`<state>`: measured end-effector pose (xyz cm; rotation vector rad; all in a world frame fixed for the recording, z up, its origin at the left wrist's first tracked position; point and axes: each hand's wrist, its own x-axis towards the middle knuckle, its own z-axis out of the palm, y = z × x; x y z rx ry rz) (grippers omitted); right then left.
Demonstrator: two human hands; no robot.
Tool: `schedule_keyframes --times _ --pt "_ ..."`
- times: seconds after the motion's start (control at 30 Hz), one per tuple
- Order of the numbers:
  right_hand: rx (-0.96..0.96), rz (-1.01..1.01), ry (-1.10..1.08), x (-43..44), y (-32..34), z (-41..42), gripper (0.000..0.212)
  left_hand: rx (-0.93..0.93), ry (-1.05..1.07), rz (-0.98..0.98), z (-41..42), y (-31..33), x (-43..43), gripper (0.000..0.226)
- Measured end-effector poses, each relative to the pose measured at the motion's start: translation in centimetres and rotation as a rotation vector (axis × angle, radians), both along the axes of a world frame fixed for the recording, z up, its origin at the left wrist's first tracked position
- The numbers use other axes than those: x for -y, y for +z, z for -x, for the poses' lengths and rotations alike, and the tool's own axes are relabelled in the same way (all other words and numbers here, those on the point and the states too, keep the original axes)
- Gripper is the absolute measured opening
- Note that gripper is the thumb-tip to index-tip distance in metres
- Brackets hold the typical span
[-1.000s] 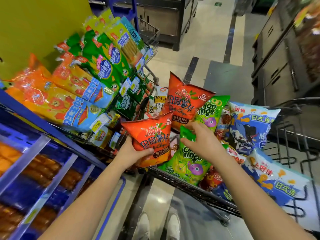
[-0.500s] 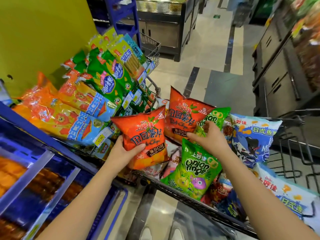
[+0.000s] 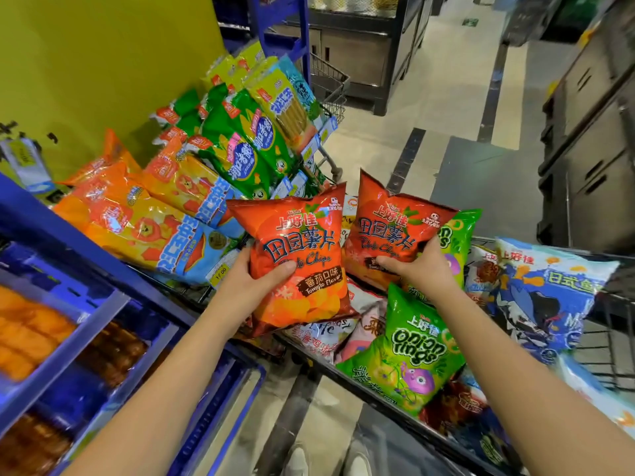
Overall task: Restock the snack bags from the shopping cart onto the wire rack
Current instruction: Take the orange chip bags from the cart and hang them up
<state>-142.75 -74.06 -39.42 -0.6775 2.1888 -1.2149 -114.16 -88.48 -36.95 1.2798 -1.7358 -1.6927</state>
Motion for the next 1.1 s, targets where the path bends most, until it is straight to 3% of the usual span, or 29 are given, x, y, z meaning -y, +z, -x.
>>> schedule_keyframes --times 0.1,0.2,0.53,0.6,0.73,0.9,1.03,1.1 --pt "-0.022 0.035 -0.04 0.2 0.5 -0.3 0.092 -0.007 -0.006 -0.008 -0.4 0.5 0.1 0.091" --pt "-0.051 0.062 -0.044 0.4 1.2 -0.8 0.087 -0.034 0.008 -0.026 -0.9 1.1 0.3 0.079" --pt "0.091 0.282 0.006 2.0 7.1 -1.6 0.095 -0.154 0.098 0.011 -4.2 5.5 1.9 0.083" --pt "0.135 0.312 0.068 2.5 8.5 -2.0 0.096 -0.175 0.111 0.034 -5.0 6.7 2.0 0.074" --pt "0.218 0.336 0.214 3.4 10.2 -2.7 0.104 -0.217 0.163 0.079 -7.4 8.4 1.9 0.093" --pt "0.266 0.337 0.367 4.6 10.2 -3.8 0.11 -0.241 0.267 0.133 -10.7 8.7 -0.3 0.085" --pt "0.341 0.338 0.545 5.1 10.1 -5.5 0.085 -0.28 0.438 0.115 -12.7 8.4 -4.6 0.104" --pt "0.377 0.315 0.633 5.5 9.6 -6.3 0.085 -0.246 0.507 0.137 -13.7 8.4 -7.2 0.091"
